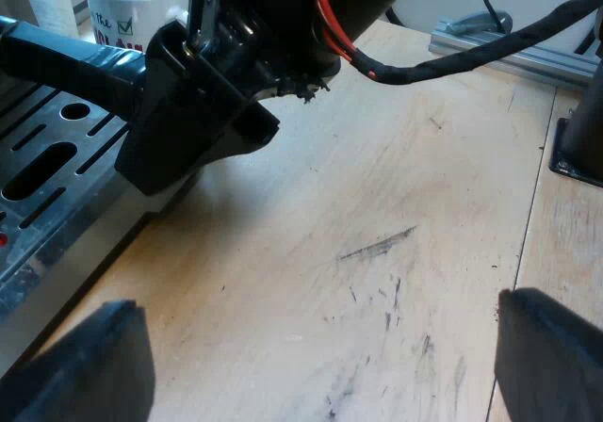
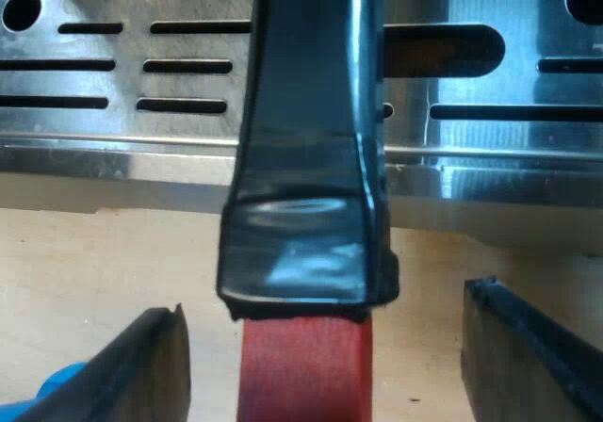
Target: Grind coffee beans and then tamp
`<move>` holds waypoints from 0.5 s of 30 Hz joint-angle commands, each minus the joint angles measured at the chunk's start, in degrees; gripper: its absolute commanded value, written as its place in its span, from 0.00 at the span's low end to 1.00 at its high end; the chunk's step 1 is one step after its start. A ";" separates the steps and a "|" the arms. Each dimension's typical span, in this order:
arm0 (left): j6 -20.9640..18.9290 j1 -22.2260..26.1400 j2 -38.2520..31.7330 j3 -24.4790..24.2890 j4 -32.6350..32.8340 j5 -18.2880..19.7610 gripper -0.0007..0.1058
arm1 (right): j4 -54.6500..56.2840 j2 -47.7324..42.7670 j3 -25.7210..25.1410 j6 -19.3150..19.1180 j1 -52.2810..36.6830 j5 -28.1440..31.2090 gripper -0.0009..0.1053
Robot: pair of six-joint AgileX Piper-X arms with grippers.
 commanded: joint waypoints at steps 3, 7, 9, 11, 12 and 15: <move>-0.06 -0.16 -0.03 -0.15 -0.99 0.84 0.71 | -0.07 -0.17 -0.05 -0.71 -0.26 0.06 0.60; -0.06 -0.16 -0.03 -0.15 -0.99 0.84 0.71 | -0.07 -0.17 -0.05 -0.71 -0.26 0.06 0.48; -0.06 -0.16 -0.03 -0.15 -0.99 0.84 0.71 | -0.07 -0.17 -0.05 -0.71 -0.26 0.06 0.40; -0.06 -0.16 -0.03 -0.15 -0.99 0.84 0.71 | -0.07 -0.17 -0.05 -0.71 -0.26 0.06 0.32; -0.06 -0.16 -0.03 -0.15 -0.99 0.84 0.71 | -0.07 -0.17 -0.05 -0.71 -0.26 0.06 0.30; -0.06 -0.16 -0.03 -0.15 -0.99 0.84 0.71 | -0.07 -0.17 -0.05 -0.71 -0.26 0.06 0.20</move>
